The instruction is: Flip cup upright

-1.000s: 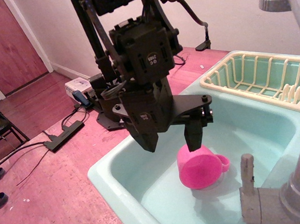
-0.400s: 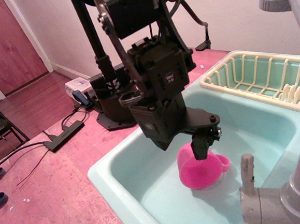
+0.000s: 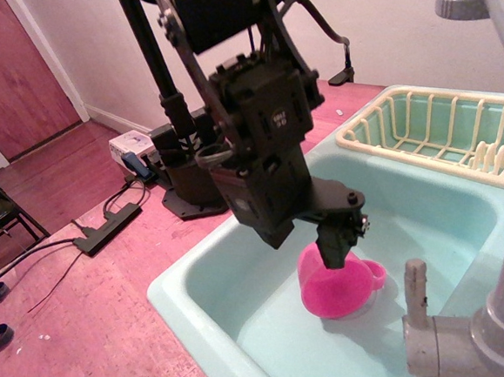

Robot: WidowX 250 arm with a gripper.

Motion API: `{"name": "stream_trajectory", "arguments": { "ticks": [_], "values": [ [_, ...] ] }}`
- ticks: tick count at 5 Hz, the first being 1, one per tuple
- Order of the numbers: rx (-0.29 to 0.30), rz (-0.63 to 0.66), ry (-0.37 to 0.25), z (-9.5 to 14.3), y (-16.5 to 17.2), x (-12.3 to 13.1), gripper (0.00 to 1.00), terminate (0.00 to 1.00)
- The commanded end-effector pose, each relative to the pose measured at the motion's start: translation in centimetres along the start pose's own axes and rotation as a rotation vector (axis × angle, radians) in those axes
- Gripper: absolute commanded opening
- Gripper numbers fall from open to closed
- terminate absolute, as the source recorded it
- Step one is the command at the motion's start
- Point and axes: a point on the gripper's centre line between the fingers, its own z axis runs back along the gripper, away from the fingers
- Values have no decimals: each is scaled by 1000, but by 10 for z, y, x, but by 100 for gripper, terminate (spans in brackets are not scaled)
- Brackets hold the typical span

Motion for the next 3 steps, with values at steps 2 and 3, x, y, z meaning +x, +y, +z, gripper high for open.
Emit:
{"name": "stream_trajectory", "arguments": {
  "ticks": [2,3],
  "values": [
    [56,-88,-32,5,6,10,100,0],
    [43,-98,-34,-5,1,12,100,0]
  ]
}}
